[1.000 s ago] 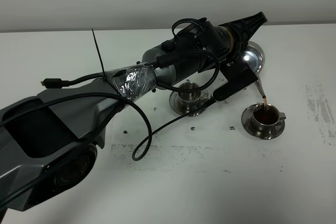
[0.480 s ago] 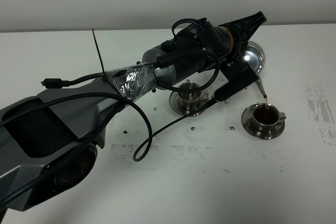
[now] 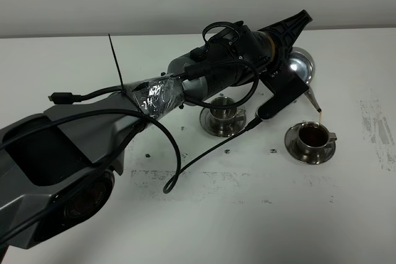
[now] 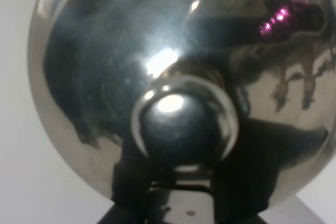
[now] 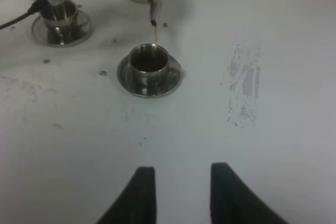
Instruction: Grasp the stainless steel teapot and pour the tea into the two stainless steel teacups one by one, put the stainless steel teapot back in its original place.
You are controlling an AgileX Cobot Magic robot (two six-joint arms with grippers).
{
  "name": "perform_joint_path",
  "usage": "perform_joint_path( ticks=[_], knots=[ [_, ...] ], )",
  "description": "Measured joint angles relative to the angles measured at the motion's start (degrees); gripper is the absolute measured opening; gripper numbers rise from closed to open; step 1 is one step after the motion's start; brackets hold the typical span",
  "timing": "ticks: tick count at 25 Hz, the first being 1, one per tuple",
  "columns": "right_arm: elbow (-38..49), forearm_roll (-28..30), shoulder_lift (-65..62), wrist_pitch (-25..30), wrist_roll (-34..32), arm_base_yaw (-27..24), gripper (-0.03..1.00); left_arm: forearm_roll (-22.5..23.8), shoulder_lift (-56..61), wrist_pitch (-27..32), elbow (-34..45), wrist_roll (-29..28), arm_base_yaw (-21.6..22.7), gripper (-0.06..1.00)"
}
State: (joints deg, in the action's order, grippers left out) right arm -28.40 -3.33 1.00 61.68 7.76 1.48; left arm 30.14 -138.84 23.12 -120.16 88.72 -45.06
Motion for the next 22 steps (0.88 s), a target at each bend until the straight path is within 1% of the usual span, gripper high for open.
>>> perform_joint_path(
  ticks=[3, 10, 12, 14, 16, 19, 22],
  knots=[
    [0.0, 0.0, 0.0, 0.0, 0.0, 0.0, 0.24, -0.27, 0.0, 0.0, 0.0, -2.36, 0.0, 0.18],
    [0.0, 0.0, 0.0, 0.0, 0.0, 0.0, 0.24, -3.03, 0.64, 0.05, 0.01, -7.25, 0.0, 0.18],
    [0.0, 0.0, 0.0, 0.0, 0.0, 0.0, 0.24, -3.88, 1.37, 0.35, 0.01, -9.14, 0.0, 0.18],
    [0.0, 0.0, 0.0, 0.0, -0.05, 0.0, 0.24, -5.21, 2.07, 1.43, 0.01, -12.28, 0.0, 0.18],
    [0.0, 0.0, 0.0, 0.0, 0.0, 0.0, 0.24, -6.8, 2.53, 3.03, 0.01, -16.82, 0.0, 0.18],
    [0.0, 0.0, 0.0, 0.0, -0.02, 0.0, 0.24, -8.51, 2.72, 6.09, 0.01, -26.44, 0.0, 0.18],
    [0.0, 0.0, 0.0, 0.0, -0.02, 0.0, 0.24, -9.0, 2.72, 9.75, 0.01, -39.33, 0.0, 0.18]
  ],
)
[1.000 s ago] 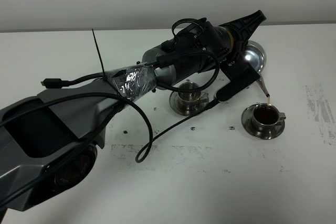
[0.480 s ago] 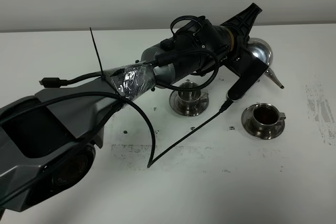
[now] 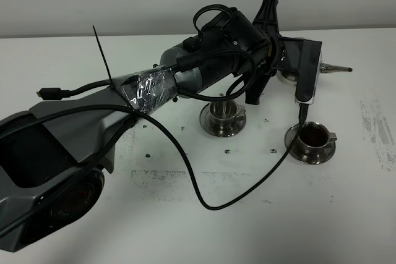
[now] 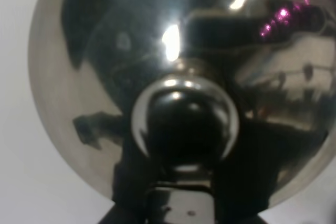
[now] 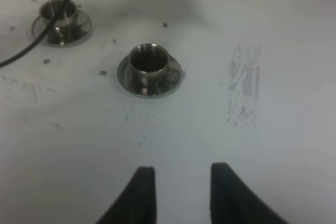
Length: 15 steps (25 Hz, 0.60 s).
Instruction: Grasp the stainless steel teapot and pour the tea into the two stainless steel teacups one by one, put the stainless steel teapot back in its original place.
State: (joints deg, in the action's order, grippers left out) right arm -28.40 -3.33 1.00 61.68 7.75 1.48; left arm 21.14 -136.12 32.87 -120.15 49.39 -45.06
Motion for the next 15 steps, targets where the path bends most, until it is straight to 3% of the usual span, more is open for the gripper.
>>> perform_joint_path(
  ticks=[3, 7, 10, 15],
  knots=[
    [0.0, 0.0, 0.0, 0.0, 0.03, 0.0, 0.24, -0.05, 0.02, 2.65, 0.0, -11.69, 0.0, 0.18],
    [0.0, 0.0, 0.0, 0.0, 0.03, 0.0, 0.24, -0.2, 0.02, 5.58, 0.0, -22.27, 0.0, 0.18],
    [0.0, 0.0, 0.0, 0.0, 0.03, 0.0, 0.24, -2.33, 0.02, 6.15, 0.0, -26.78, 0.0, 0.18],
    [0.0, 0.0, 0.0, 0.0, 0.03, 0.0, 0.24, -7.58, 0.02, 6.46, 0.0, -28.92, 0.0, 0.18]
  ],
)
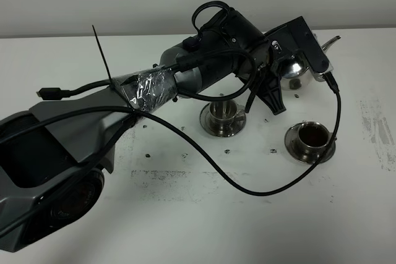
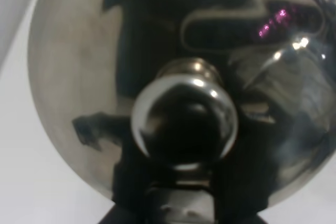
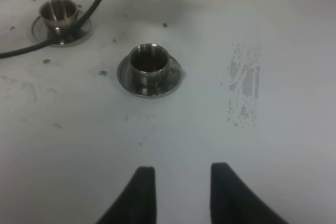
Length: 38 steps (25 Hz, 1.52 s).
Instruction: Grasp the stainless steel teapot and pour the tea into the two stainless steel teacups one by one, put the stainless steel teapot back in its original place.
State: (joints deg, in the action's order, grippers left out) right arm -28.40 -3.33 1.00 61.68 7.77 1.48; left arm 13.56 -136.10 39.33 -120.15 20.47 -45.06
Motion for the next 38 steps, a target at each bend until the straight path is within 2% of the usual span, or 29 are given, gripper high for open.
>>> perform_joint_path(
  ticks=[3, 9, 29, 38],
  knots=[
    [0.0, 0.0, 0.0, 0.0, 0.0, 0.0, 0.24, -1.71, 0.0, 1.67, 0.0, -1.72, 0.0, 0.18],
    [0.0, 0.0, 0.0, 0.0, 0.0, 0.0, 0.24, -2.17, -2.07, 3.59, -0.06, -3.83, 0.0, 0.18],
    [0.0, 0.0, 0.0, 0.0, 0.0, 0.0, 0.24, -2.58, -5.92, 5.12, -0.06, -4.26, 0.0, 0.18],
    [0.0, 0.0, 0.0, 0.0, 0.0, 0.0, 0.24, -2.53, -0.68, 8.36, -0.44, -4.0, 1.58, 0.18]
  ],
)
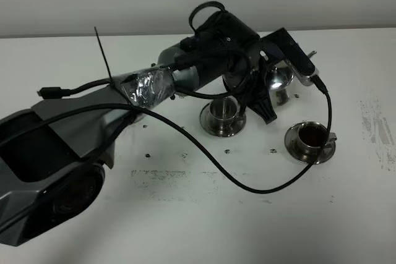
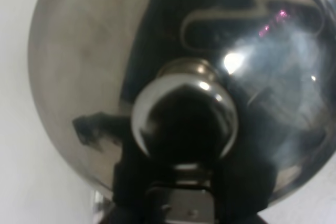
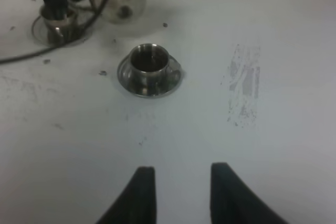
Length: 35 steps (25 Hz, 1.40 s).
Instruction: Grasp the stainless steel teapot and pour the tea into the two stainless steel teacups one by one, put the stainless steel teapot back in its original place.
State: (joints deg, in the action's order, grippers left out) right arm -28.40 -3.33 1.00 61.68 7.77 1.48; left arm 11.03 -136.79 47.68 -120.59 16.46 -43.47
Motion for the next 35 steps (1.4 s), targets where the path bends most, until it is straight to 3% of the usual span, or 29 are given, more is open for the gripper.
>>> perform_joint_path(
  ticks=[5, 10, 14, 18, 27, 32, 35],
  knots=[
    [0.0, 0.0, 0.0, 0.0, 0.0, 0.0, 0.24, 0.49, 4.15, 4.28, -0.11, 4.43, 1.56, 0.18],
    [0.0, 0.0, 0.0, 0.0, 0.0, 0.0, 0.24, 1.28, 7.37, 14.79, -0.11, 11.19, 3.71, 0.18],
    [0.0, 0.0, 0.0, 0.0, 0.0, 0.0, 0.24, 1.26, 9.54, 19.81, -0.11, 11.21, 5.26, 0.18],
    [0.0, 0.0, 0.0, 0.0, 0.0, 0.0, 0.24, 1.2, 12.26, 20.56, -0.11, 10.3, 6.47, 0.18],
    [0.0, 0.0, 0.0, 0.0, 0.0, 0.0, 0.24, -1.43, 15.45, 19.71, 2.06, 8.93, 10.05, 0.18],
    [0.0, 0.0, 0.0, 0.0, 0.0, 0.0, 0.24, -1.24, 21.86, 9.17, 17.1, 9.05, 11.65, 0.18],
    [0.0, 0.0, 0.0, 0.0, 0.0, 0.0, 0.24, -1.12, 25.96, 1.35, 26.78, 12.27, 11.79, 0.18]
  ],
)
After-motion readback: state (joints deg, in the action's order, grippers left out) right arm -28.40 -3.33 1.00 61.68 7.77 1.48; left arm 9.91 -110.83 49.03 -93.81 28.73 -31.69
